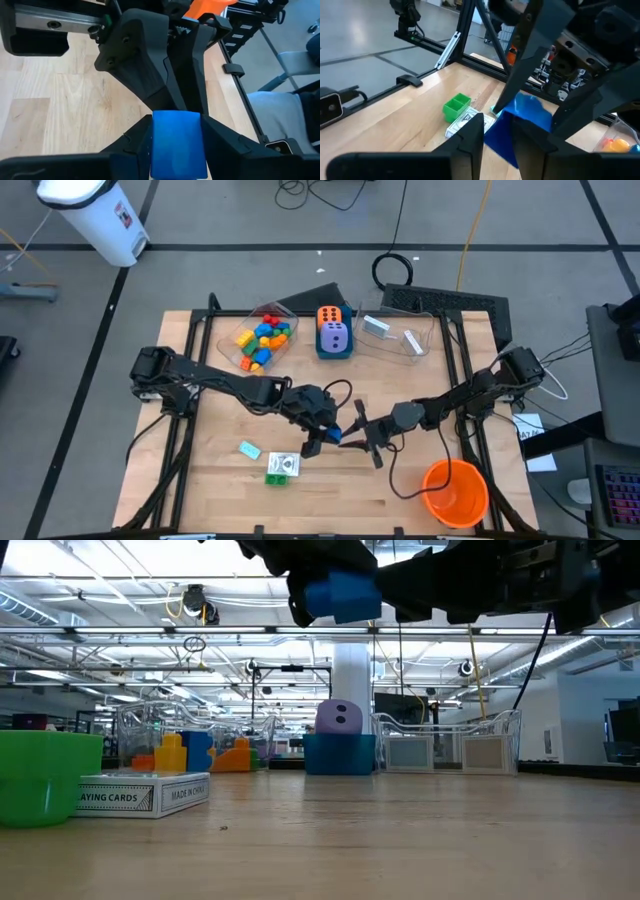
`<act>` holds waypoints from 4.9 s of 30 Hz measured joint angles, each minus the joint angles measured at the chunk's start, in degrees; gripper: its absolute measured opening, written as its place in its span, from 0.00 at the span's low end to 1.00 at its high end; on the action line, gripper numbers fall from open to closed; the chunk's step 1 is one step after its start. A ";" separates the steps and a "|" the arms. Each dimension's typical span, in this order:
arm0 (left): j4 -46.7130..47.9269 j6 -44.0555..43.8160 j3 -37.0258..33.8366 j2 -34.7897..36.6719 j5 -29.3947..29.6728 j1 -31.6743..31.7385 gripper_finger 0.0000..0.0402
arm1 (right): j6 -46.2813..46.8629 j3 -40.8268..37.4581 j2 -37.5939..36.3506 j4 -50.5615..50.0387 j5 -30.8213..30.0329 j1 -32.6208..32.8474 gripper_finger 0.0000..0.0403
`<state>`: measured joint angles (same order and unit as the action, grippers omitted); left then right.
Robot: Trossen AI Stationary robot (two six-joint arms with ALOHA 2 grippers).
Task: Pick & Place Toys
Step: Put the blue game piece into the left transparent bin
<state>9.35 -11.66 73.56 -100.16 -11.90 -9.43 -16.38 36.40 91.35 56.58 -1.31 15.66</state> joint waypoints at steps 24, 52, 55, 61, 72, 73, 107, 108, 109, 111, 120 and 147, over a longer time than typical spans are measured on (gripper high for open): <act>-2.42 4.45 -0.06 -0.08 1.59 0.32 0.44 | 2.16 0.00 -0.11 0.57 -2.13 -0.76 0.02; 18.32 8.07 0.04 19.60 23.08 -2.57 0.63 | 11.93 0.37 -0.33 0.56 -5.30 -6.09 0.00; 17.18 7.89 -0.66 19.21 26.30 -4.89 0.61 | 15.13 0.35 -0.26 1.51 -0.21 -8.18 0.00; 1.26 8.45 -8.75 18.36 28.64 -6.88 0.61 | 18.89 0.33 -0.24 7.17 6.10 -10.80 0.00; -23.13 19.26 -15.78 18.47 38.49 -6.14 0.60 | 20.36 0.26 -0.22 13.55 9.10 -11.21 0.00; -23.51 19.10 -15.80 18.47 38.11 -5.91 0.61 | 20.34 0.24 -0.22 14.12 9.10 -11.21 0.00; -43.66 19.50 -15.76 10.37 24.85 -1.44 0.63 | 17.65 -4.33 -0.17 33.20 13.58 -11.54 0.00; -43.74 19.52 -15.76 10.41 24.85 -1.44 0.63 | 17.63 -4.33 -0.17 33.20 13.58 -11.54 0.00; -43.74 19.60 -15.76 10.43 24.87 -1.44 0.63 | 17.63 -4.33 -0.17 33.20 13.58 -11.54 0.00; -43.37 20.05 -15.76 10.48 24.85 -1.46 0.62 | 17.63 -4.33 -0.17 33.22 13.58 -11.54 0.00; -38.93 20.08 -15.76 12.81 24.81 -1.99 0.48 | 17.22 -4.33 -0.17 33.24 13.63 -11.54 0.00; -27.42 18.71 -15.74 18.83 27.18 -2.07 0.36 | 18.75 -4.33 -0.16 32.91 16.52 -12.24 0.34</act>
<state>-18.07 7.05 57.82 -81.33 15.28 -11.50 2.37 32.08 91.19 89.49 15.21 3.42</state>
